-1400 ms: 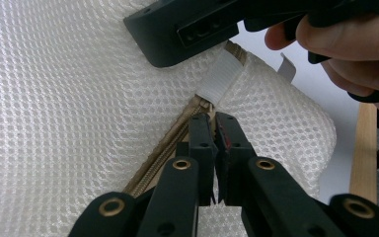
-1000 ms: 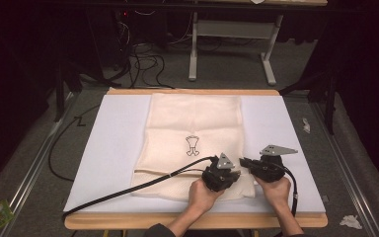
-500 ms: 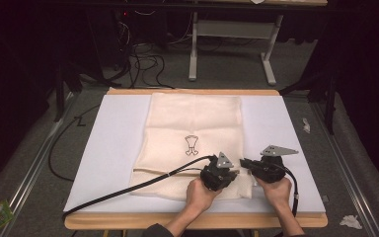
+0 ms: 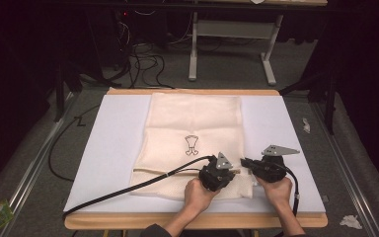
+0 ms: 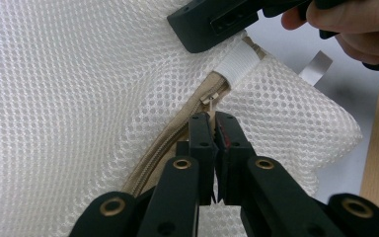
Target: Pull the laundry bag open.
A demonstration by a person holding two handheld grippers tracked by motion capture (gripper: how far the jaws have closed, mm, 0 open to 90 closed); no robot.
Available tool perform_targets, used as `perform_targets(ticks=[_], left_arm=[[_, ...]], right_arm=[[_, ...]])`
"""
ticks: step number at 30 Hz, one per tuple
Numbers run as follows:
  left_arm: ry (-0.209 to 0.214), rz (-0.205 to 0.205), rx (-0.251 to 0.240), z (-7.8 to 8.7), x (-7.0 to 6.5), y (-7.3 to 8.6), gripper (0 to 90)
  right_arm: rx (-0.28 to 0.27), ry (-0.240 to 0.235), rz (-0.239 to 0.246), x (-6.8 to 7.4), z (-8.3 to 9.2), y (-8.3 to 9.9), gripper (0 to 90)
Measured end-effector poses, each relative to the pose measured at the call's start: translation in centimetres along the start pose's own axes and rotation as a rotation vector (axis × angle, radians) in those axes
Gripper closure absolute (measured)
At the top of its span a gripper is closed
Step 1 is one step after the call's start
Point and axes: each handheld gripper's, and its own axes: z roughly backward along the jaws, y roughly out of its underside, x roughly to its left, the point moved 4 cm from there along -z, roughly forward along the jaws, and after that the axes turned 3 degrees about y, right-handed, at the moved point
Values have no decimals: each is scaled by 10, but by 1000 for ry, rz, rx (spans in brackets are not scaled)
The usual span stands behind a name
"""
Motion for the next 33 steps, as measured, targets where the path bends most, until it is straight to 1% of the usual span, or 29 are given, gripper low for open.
perform_targets(ticks=[2,5,8,11,14,18,23,33], left_arm=[[-6,-5,-2,1,0,0,872],[0,21,-12,4,5,3,872],[-9,24,-16,8,9,6,871],[-16,18,-20,13,10,7,871],[-21,15,-18,15,11,8,871],[-25,22,-25,19,14,10,871],[-30,21,-31,23,15,12,872],[-24,21,-39,25,17,13,871]], right_arm=[[-1,0,1,0,0,0,891],[-6,2,2,-1,0,0,891],[-6,10,-4,-4,1,0,891],[-5,14,2,-4,0,0,891],[-3,13,-3,-3,0,0,891],[-1,17,0,-4,-1,0,890],[0,17,-1,-4,-1,0,890],[2,19,3,-3,-2,0,890]])
